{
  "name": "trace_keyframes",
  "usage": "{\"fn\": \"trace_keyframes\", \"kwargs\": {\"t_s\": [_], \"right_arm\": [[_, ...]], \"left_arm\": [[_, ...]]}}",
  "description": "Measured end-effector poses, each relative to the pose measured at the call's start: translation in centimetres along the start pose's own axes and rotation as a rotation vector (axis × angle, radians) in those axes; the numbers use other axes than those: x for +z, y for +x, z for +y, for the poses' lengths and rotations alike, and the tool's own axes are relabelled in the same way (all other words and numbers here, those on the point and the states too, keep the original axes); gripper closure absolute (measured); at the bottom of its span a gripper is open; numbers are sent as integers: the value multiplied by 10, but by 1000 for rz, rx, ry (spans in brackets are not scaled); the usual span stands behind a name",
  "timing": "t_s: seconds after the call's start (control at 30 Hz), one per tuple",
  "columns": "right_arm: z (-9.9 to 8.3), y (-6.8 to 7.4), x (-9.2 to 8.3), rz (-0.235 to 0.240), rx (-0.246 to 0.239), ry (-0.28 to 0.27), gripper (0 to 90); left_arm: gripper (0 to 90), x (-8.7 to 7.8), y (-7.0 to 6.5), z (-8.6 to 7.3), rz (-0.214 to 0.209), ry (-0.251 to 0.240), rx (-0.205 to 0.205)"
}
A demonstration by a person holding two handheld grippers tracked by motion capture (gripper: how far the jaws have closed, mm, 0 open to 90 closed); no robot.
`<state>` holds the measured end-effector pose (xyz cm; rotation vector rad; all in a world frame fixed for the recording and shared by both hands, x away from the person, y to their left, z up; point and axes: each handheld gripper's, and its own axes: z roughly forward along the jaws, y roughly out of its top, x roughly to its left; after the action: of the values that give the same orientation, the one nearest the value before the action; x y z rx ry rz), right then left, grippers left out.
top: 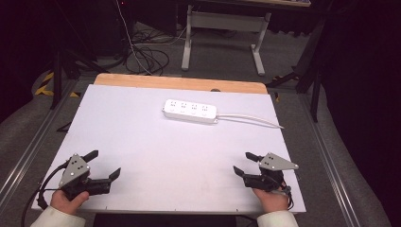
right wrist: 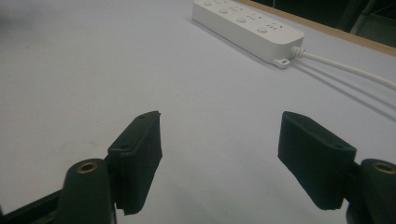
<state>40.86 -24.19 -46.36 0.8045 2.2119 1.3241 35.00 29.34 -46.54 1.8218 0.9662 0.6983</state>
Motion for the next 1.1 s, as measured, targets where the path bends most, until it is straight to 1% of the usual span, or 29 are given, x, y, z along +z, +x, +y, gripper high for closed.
{"fn": "trace_keyframes", "kwargs": {"t_s": [0.03, 0.07, 0.1, 0.17, 0.37, 0.6, 1.1], "right_arm": [[0, 0, 0, -1, 3, 0, 306], [0, 0, 0, 0, 5, -1, 311], [0, 0, 0, 1, 8, 1, 314], [0, 0, 0, 1, 5, 3, 317], [1, 0, 0, -5, -1, 4, 320], [1, 0, 0, -7, 3, 4, 320], [2, 1, 0, -9, 4, 6, 321]], "left_arm": [[54, 0, 0, 0, 0, 0, 0], [55, 0, -1, 0, -4, -6, -10], [56, -1, 0, 0, -8, -5, -7], [56, -2, -1, 1, 2, -10, 1], [62, -2, -1, 1, 8, -11, 15], [63, -3, -1, 1, 8, -15, 4], [65, -4, 0, 1, 15, -19, 6]]}}
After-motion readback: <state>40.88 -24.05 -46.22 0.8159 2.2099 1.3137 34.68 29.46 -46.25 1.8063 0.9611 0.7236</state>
